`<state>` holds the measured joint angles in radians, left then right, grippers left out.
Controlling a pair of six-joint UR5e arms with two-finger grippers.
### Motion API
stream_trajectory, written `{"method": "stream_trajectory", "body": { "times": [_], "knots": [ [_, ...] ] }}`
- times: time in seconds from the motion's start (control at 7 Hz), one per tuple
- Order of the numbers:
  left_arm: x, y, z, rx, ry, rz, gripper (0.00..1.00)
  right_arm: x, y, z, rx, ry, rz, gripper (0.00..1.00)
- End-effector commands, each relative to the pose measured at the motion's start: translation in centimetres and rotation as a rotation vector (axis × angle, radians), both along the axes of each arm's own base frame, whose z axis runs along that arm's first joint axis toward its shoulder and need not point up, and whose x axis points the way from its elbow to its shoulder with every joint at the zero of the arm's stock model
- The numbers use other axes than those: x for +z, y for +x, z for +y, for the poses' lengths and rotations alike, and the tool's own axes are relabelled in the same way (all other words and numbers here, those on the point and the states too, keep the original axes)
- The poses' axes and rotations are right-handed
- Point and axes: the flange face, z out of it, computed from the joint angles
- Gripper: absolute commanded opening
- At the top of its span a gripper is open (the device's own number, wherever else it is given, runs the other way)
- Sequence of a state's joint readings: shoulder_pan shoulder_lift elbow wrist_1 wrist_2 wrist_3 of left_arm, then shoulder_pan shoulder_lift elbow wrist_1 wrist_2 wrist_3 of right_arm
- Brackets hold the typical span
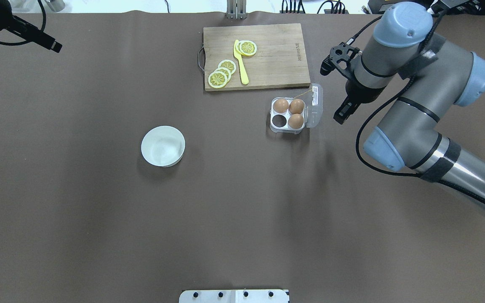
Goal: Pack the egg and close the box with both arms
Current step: 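Reach the right gripper to the open lid and fold it over the eggs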
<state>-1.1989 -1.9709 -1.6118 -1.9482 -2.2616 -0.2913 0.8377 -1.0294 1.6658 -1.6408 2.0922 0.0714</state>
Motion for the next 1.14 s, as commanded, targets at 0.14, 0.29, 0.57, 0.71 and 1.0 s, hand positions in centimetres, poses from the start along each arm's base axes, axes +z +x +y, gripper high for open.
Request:
{"method": "stream_trajectory", "body": {
  "times": [0.14, 0.29, 0.57, 0.71, 1.0],
  "knots": [
    [-0.1, -0.5, 0.4, -0.005, 0.006, 0.001, 0.98, 0.8, -3.3, -2.8, 0.008, 0.073, -0.035, 0.54],
    [-0.2, -0.7, 0.5, -0.006, 0.009, 0.002, 0.98, 0.3, -3.6, -2.9, 0.009, 0.083, -0.047, 0.54],
    [0.3, -0.8, 1.2, -0.005, 0.006, 0.001, 0.98, -2.9, -5.0, -2.6, 0.033, 0.072, -0.082, 0.57],
    [0.4, -0.9, 1.3, -0.005, 0.005, 0.001, 0.98, -3.6, -5.3, -2.3, 0.027, 0.079, -0.090, 0.69],
    [1.2, -1.1, 1.7, -0.006, -0.056, -0.023, 0.99, -2.8, -2.1, -3.5, 0.065, 0.070, -0.091, 1.00]
  ]
}}
